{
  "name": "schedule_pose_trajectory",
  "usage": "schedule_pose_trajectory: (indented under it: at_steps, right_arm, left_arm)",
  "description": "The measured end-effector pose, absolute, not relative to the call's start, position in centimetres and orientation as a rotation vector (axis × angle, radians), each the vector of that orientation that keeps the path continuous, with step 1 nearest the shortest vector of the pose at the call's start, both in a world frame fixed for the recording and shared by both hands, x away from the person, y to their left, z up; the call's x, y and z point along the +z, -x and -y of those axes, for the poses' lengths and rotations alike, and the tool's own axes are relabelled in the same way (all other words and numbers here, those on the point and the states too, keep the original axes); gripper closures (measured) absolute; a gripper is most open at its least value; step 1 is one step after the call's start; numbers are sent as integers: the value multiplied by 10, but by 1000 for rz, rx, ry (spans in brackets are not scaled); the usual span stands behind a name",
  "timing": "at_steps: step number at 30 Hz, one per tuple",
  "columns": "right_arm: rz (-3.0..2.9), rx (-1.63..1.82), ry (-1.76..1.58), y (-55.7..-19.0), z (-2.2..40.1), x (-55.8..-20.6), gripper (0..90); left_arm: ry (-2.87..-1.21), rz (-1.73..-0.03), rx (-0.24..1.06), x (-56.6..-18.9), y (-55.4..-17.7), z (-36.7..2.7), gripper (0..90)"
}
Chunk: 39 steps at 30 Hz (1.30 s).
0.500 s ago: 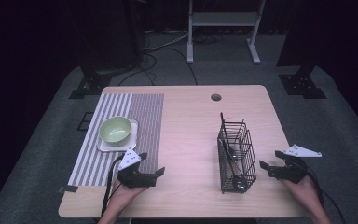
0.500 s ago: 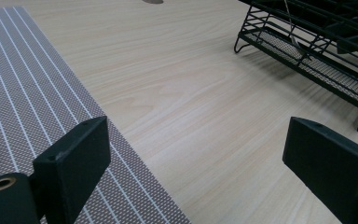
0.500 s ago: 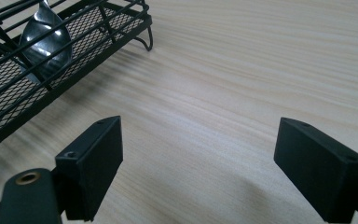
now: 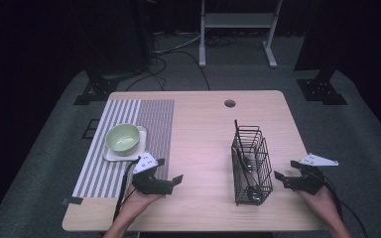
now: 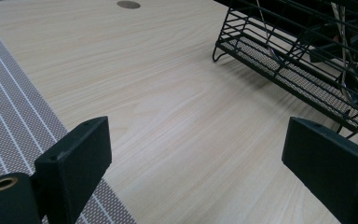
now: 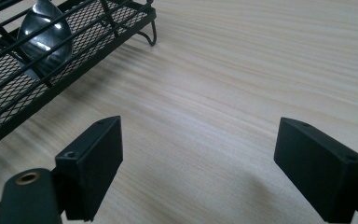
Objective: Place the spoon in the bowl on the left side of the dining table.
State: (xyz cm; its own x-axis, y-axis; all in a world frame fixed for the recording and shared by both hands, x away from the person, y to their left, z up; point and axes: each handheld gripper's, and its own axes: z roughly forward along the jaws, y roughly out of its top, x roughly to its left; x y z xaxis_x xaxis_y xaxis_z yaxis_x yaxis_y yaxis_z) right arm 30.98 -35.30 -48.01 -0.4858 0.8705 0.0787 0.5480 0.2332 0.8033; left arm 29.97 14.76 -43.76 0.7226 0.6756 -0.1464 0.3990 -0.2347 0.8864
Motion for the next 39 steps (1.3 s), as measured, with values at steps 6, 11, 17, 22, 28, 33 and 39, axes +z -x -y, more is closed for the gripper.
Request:
schedule_pose_trajectory:
  at_steps: [6,11,17,22,28,33,39]
  right_arm:
    - [-2120,1142,-1313,-310,354,-480,143]
    - [-2114,1144,-1311,-309,354,-480,143]
    - [-2101,1154,-1315,-309,356,-479,143]
    - [-2103,1153,-1312,-309,356,-479,143]
    - [-2099,1158,-1311,-309,357,-479,143]
    - [-2096,1158,-1316,-308,358,-478,143]
    - [-2100,1161,-1315,-308,358,-478,142]
  left_arm:
    - [-1867,-814,323,-431,-303,-139,70]
    - [-1860,-803,301,-420,-311,-131,70]
    - [-1851,-793,305,-416,-318,-122,70]
    - [-1838,-792,339,-415,-325,-113,69]
    - [-1829,-814,322,-413,-333,-102,69]
    - [-1824,-820,300,-412,-340,-95,24]
    - [-1825,-805,292,-410,-346,-85,20]
